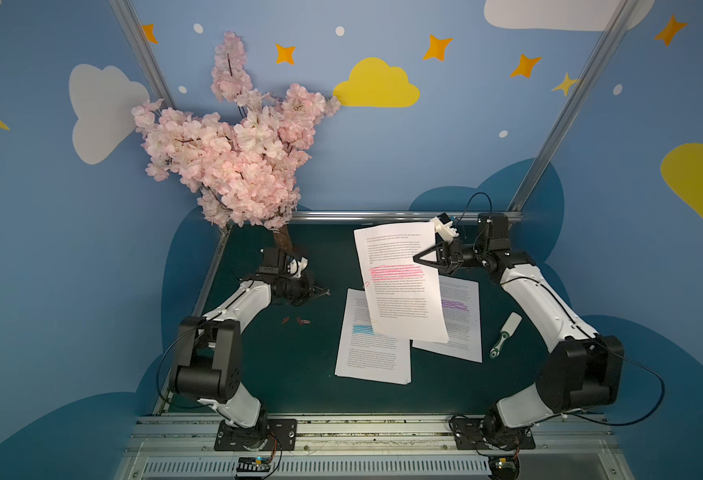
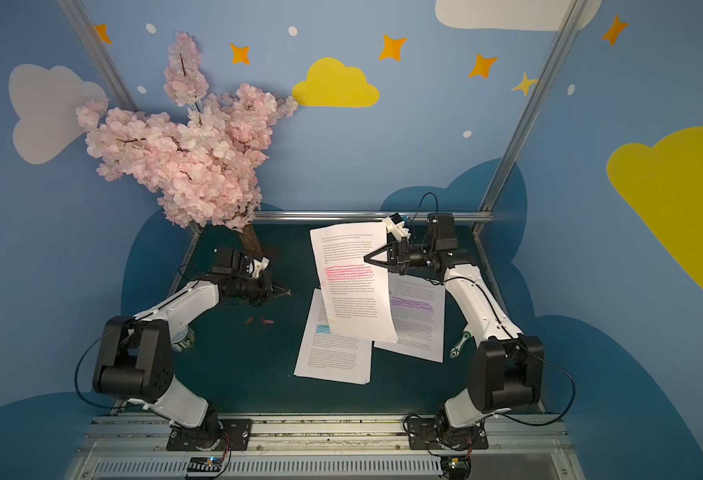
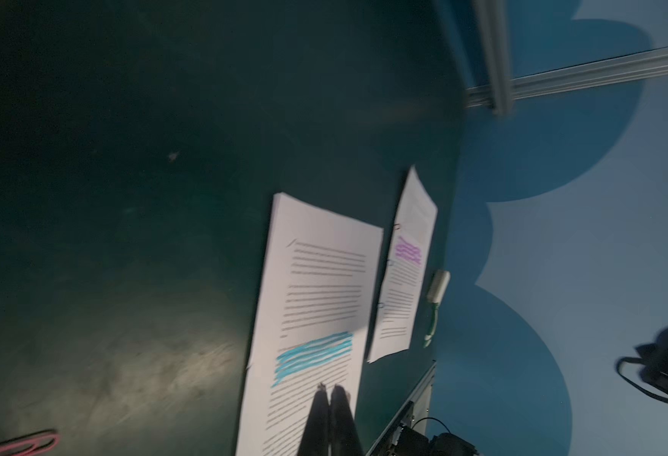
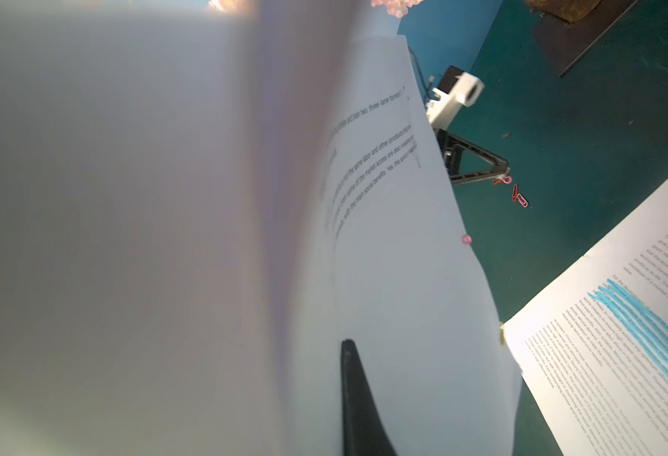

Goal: Unclip the paperclips from the documents
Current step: Place the paper clip at the center of the board.

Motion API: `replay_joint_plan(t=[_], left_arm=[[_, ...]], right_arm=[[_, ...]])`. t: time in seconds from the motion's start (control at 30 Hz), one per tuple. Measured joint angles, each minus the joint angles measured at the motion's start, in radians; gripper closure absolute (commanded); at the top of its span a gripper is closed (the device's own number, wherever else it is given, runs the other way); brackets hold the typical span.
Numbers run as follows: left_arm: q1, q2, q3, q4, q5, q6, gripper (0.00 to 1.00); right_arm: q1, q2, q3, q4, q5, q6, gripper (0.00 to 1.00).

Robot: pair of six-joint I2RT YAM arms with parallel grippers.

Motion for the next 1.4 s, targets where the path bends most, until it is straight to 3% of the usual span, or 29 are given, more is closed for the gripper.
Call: replay_joint_plan(t=[0.23, 0.33, 0.4, 0.47, 0.5, 0.57, 0.8, 1.03, 1.23, 1.4], left_arm=[[0.000, 0.106, -0.012, -0.068, -0.173, 0.043, 0.95], [0.002, 0.120, -0.003, -0.077, -0.244, 0.054, 0.85], [0.005, 0.134, -0.001, -0.076, -0.283, 0.061, 0.69], [0.008, 0.138, 0.005, -0.075, -0.283, 0.066, 0.33], [0.008, 0.136, 0.016, -0.074, -0.288, 0.069, 0.22], [0.003, 0.128, 0.034, -0.072, -0.298, 0.072, 0.10], [0.008, 0.043, 0.052, -0.181, -0.422, 0.113, 0.08], [0.000, -0.161, 0.178, -0.253, -0.441, 0.154, 0.06], [-0.011, -0.254, 0.189, -0.186, -0.301, 0.166, 0.08], [-0.015, -0.315, 0.057, 0.117, -0.092, 0.065, 0.08]], right_arm=[[0.067, 0.006, 0.054, -0.171, 0.061, -0.101, 1.00], [0.081, 0.006, 0.084, -0.233, 0.083, -0.139, 1.00], [0.082, 0.006, 0.094, -0.263, 0.096, -0.158, 1.00], [0.082, 0.006, 0.095, -0.292, 0.106, -0.173, 1.00], [0.082, 0.006, 0.095, -0.307, 0.111, -0.180, 1.00], [0.082, 0.006, 0.095, -0.334, 0.121, -0.195, 1.00], [0.082, 0.019, 0.182, -0.411, 0.154, -0.224, 1.00], [0.093, 0.057, 0.310, -0.410, 0.161, -0.229, 1.00], [0.126, 0.097, 0.325, -0.388, 0.157, -0.203, 1.00], [0.141, 0.110, 0.325, -0.311, 0.126, -0.132, 1.00]])
